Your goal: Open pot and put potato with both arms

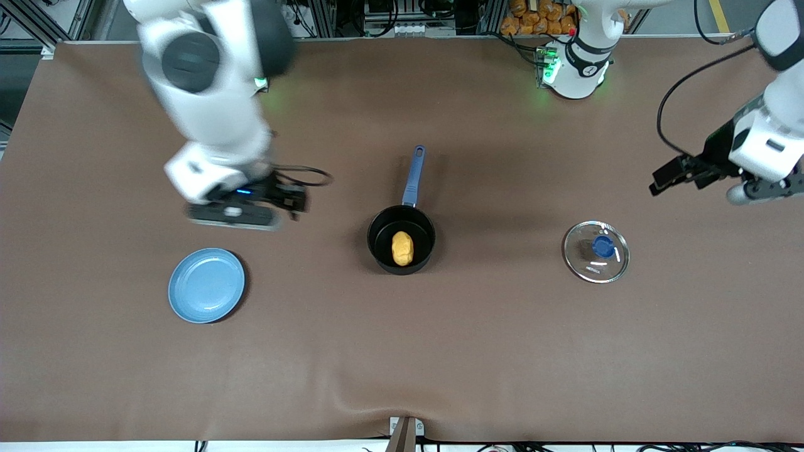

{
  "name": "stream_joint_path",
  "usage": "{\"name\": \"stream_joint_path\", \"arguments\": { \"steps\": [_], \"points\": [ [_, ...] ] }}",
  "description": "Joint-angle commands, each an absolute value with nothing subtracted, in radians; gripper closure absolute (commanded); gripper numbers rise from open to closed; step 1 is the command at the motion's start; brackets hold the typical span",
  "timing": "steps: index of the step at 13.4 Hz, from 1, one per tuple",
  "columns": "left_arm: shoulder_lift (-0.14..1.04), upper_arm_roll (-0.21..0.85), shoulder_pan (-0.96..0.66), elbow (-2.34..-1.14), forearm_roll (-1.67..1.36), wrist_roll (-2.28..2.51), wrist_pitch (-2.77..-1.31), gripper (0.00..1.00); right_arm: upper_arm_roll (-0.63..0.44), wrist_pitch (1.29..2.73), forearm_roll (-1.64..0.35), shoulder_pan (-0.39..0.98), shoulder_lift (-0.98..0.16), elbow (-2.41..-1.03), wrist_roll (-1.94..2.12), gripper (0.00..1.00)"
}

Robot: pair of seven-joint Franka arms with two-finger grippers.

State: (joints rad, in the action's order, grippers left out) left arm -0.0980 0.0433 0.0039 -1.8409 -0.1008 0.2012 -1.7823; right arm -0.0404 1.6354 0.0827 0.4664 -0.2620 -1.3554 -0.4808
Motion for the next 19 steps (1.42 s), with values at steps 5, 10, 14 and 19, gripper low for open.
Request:
{"name": "stream_joint_path", "arguments": {
  "steps": [5,10,14,19],
  "points": [
    [-0.089,0.063,0.000,-1.681,-0.087,0.209,-1.631,0.00,-0.026,1.513,0.054,0.195,-0.152,-1.375,-0.164,0.00],
    [-0.089,0.072,0.002,-1.611,-0.020,0.209,-1.551,0.00,-0.026,1.473,0.028,0.069,-0.132,-1.361,-0.061,0.00],
    [-0.089,0.072,0.005,-1.614,0.009,0.199,-1.526,0.00,-0.055,1.468,-0.024,0.057,-0.071,-1.408,-0.058,0.00],
    [-0.087,0.080,-0.003,-1.611,0.018,0.198,-1.523,0.00,-0.086,1.590,-0.086,0.020,-0.019,-1.569,-0.055,0.00]
  ]
}}
